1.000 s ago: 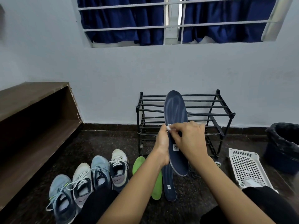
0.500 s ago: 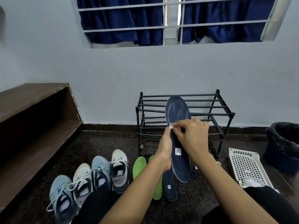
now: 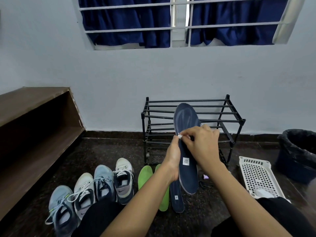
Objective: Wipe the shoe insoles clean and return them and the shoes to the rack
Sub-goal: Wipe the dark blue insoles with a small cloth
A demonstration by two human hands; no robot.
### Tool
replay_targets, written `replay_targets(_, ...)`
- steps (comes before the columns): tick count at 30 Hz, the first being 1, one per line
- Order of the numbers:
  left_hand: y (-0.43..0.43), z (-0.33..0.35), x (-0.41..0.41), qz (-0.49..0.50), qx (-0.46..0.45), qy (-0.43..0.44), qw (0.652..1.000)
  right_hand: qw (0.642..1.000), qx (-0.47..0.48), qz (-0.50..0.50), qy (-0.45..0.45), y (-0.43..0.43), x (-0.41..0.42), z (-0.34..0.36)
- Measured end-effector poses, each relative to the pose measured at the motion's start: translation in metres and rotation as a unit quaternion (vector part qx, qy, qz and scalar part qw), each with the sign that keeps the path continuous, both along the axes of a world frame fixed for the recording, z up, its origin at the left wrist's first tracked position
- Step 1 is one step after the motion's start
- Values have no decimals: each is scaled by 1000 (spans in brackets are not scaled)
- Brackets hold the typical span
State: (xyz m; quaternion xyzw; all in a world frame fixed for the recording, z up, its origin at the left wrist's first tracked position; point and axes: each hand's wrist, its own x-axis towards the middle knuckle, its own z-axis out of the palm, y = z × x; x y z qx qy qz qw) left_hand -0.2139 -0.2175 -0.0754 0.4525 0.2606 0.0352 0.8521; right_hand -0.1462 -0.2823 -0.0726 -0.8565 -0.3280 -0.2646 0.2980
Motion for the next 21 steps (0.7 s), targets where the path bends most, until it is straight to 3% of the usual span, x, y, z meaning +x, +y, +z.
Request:
replay_targets(11, 16, 3, 1, 32, 23, 16, 999, 999, -7, 48, 25, 0, -20, -7)
replay_targets(21, -3, 1, -5, -12, 15, -16, 1000, 1000, 3, -6, 10, -2, -3, 4)
